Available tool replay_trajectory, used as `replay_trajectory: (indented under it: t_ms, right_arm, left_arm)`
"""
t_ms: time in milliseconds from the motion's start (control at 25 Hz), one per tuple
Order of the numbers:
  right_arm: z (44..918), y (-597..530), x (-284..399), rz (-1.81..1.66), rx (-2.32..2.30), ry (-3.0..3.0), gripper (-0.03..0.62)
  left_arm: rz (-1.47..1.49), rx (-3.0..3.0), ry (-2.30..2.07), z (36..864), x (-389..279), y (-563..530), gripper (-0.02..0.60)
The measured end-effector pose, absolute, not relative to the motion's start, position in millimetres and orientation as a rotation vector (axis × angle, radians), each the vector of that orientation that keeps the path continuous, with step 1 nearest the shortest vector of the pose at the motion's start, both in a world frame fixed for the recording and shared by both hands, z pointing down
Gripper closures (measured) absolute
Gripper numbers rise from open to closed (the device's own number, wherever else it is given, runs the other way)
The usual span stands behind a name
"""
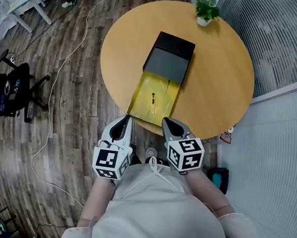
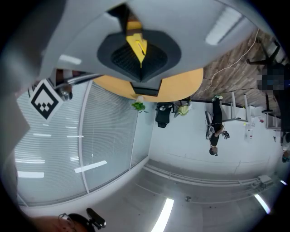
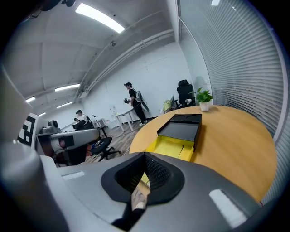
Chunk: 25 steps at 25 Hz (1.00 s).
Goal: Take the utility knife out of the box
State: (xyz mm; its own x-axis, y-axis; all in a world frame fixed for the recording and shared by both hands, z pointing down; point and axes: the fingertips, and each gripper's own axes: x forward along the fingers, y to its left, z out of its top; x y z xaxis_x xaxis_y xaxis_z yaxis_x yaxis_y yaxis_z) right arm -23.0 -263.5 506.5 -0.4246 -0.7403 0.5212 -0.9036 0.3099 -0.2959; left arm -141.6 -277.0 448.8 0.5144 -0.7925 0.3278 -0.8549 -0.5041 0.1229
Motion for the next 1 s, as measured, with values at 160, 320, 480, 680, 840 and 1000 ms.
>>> replay_trajectory:
  t_ms: [160, 320, 480, 680, 840, 1000]
  right_arm:
    - [513, -288, -16, 0.838, 1.554, -2.228, 0.594]
    - [517, -316, -12, 0.902, 1.672, -2.143, 0.594]
    - [529, -341, -17, 0.96, 1.742, -2.05, 0.594]
    - [553, -363, -27, 1.021, 1.788, -1.924, 0.594]
    - [582, -373, -30, 1.063, 1.783, -1.814, 0.594]
    - [611, -379, -31, 1.032, 1.77, -1.698, 0.594]
  left_arm:
    - [0.36, 2.531, -1.298, 456, -133, -312, 0.575]
    - [0.415, 2.586, -1.187, 459, -135, -349, 0.575]
    - [0.458, 2.607, -1.088, 467, -142, -388, 0.575]
    - [0.523, 2.622, -0.958, 485, -151, -425, 0.575]
    - [0.56, 2.604, -0.856, 509, -151, -443, 0.575]
    - [0.617, 2.59, -0.76, 532, -150, -452, 0.575]
